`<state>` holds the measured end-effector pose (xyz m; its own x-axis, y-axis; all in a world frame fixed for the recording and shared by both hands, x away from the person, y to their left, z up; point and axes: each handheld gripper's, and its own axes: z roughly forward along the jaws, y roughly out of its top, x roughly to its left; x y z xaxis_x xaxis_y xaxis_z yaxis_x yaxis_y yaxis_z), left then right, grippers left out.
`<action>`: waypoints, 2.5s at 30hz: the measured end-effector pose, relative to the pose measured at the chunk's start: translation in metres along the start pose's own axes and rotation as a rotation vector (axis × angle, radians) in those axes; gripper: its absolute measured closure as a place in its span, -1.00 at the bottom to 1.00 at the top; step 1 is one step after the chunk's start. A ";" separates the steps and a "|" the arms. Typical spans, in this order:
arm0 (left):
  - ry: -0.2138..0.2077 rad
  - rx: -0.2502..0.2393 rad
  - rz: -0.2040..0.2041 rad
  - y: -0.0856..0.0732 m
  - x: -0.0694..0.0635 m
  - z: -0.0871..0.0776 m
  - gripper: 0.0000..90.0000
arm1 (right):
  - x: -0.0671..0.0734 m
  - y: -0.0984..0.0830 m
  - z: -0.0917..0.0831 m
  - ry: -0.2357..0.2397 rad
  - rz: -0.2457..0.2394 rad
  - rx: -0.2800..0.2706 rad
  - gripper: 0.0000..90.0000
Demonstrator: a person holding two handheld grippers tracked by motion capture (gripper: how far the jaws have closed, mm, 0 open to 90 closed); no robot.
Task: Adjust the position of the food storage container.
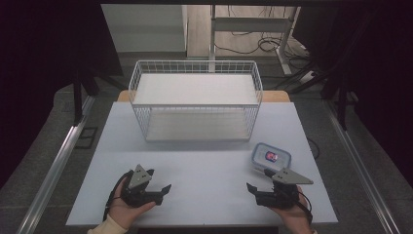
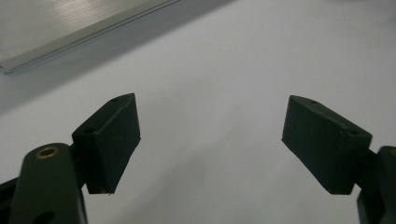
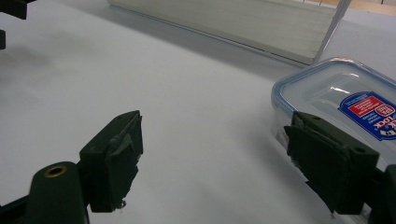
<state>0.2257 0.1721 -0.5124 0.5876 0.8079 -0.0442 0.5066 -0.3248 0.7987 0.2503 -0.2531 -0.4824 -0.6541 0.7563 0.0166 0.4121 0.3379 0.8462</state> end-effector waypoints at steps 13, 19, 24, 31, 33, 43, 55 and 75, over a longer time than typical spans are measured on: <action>-0.002 -0.002 -0.003 -0.001 0.001 0.000 -0.59 | 0.002 -0.001 0.002 -0.001 -0.004 0.017 -0.55; 0.006 0.003 0.004 -0.002 0.001 0.000 -0.59 | 0.001 0.001 0.003 0.012 0.006 0.026 -0.50; 0.001 0.010 0.011 -0.002 0.001 0.003 -0.59 | 0.001 0.004 0.002 0.008 -0.019 0.041 -0.43; -0.011 -0.004 0.017 -0.003 -0.001 0.000 -0.59 | -0.005 0.022 0.000 0.020 -0.012 0.049 -0.26; -0.011 -0.005 0.016 -0.003 -0.001 -0.001 -0.59 | -0.006 0.024 0.000 0.022 -0.012 0.048 -0.23; -0.011 0.006 0.021 -0.003 -0.002 0.002 -0.59 | -0.056 0.061 -0.004 0.013 0.087 0.116 -0.10; -0.002 0.006 0.017 -0.004 0.001 0.002 -0.59 | -0.112 0.093 0.009 -0.050 0.031 0.258 0.67; -0.003 0.011 0.013 -0.005 0.003 0.003 -0.59 | -0.158 0.084 0.072 -0.158 -0.156 0.490 0.99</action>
<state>0.2267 0.1749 -0.5185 0.5958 0.8023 -0.0359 0.5061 -0.3404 0.7924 0.4339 -0.3037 -0.4529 -0.6432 0.7384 -0.2024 0.5900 0.6465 0.4838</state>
